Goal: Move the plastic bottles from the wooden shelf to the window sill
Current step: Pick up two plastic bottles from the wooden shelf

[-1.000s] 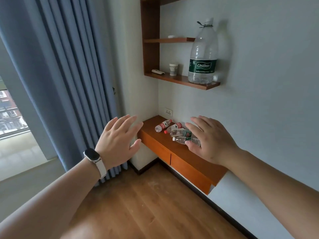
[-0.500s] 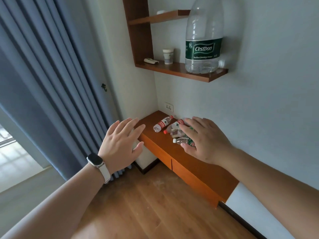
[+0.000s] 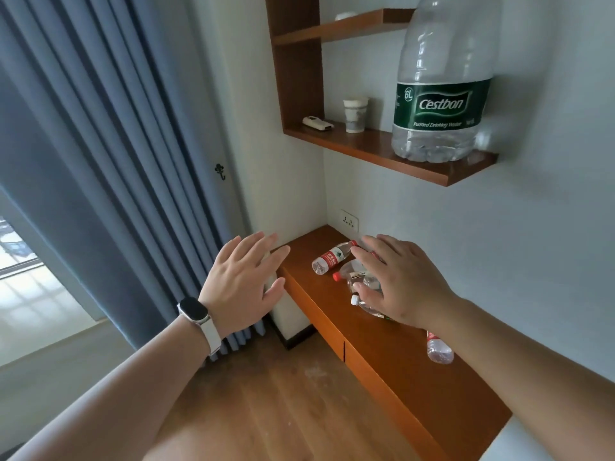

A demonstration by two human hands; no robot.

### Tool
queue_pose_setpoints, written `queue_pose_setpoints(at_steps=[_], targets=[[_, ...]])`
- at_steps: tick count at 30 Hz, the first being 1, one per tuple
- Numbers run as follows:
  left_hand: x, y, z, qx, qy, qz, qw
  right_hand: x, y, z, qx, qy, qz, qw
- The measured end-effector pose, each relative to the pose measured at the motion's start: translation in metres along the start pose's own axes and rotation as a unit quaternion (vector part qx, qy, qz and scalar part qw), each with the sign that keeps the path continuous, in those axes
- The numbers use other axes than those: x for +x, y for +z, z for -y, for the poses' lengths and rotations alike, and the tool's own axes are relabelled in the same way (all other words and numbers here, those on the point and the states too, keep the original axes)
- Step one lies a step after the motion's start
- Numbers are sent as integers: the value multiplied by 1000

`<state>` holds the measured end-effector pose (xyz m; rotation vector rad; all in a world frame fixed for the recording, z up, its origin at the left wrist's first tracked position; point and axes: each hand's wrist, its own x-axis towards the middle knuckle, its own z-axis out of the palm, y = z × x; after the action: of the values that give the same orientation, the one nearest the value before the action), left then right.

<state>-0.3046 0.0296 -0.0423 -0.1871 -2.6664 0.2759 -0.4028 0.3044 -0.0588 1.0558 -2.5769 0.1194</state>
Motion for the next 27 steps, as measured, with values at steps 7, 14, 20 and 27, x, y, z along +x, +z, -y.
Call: queue_pose_setpoints(at_steps=[7,14,20,27], targets=[[25,46,57,-23,1,-12,1000,63,33,11,-12,-5,0,1000],[77,92,134,-69,41,-41,996,137,59,32,-38,47,15,998],[122,129,213,-80,81,-63,992,208,80,56,-64,86,32,994],[153,171,248,-118,106,-52,986,241,105,66,-74,146,61,985]])
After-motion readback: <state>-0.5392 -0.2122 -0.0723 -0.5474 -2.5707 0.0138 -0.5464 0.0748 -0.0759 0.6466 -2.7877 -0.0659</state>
